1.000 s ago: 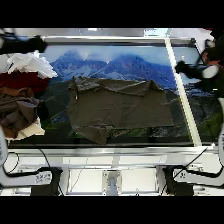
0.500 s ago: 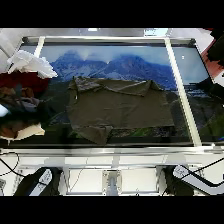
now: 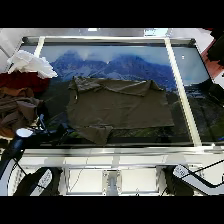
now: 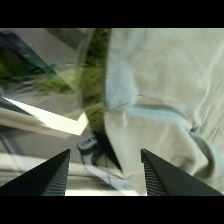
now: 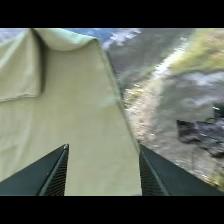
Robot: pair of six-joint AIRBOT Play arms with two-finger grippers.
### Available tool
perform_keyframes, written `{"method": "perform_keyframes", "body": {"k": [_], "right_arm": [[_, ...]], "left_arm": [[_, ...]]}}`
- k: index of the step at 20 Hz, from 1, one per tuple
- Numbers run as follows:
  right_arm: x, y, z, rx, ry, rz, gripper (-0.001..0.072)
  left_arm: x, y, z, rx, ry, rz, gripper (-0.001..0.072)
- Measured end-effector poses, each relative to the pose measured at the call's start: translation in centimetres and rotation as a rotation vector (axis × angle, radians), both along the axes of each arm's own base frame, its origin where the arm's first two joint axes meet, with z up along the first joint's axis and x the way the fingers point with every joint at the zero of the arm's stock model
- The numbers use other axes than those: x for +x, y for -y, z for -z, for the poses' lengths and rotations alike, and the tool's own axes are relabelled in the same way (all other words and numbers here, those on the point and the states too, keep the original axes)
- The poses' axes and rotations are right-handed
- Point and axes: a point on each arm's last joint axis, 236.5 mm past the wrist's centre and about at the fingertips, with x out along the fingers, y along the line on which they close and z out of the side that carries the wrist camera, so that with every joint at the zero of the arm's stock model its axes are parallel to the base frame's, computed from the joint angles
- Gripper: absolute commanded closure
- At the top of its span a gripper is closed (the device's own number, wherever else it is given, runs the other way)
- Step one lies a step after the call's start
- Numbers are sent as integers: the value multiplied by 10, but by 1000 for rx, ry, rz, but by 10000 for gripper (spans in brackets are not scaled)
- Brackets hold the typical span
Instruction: Fold the shirts.
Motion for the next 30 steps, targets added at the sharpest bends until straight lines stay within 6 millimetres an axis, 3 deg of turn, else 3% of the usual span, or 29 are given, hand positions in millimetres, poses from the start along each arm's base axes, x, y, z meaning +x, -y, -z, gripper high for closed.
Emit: {"method": "perform_keyframes", "body": {"k": [4,6,8,9,11,16,19,23,30], "right_arm": [[1,-6,-2,21,11,-18,207],[0,-9,-2,24,9,-31,206],[-3,-11,1,33,-3,-40,207],[-6,-15,6,47,-18,-48,207],[-17,-24,24,88,-72,-66,207],[-73,-68,107,307,-326,-46,205],[-98,-96,147,444,-427,27,204],[-102,-111,180,544,-440,176,206],[-94,-95,208,542,-404,379,208]], "left_arm": [[11,16,13,-35,-8,-36,239],[18,22,19,-51,-6,-55,440],[24,28,24,-57,3,-65,557],[27,31,26,-62,12,-69,681],[33,37,26,-72,38,-68,696],[48,49,12,-122,107,-56,696],[57,57,-2,-150,149,-22,696],[65,61,-13,-162,194,10,697],[67,63,-17,-161,215,30,697]]}}
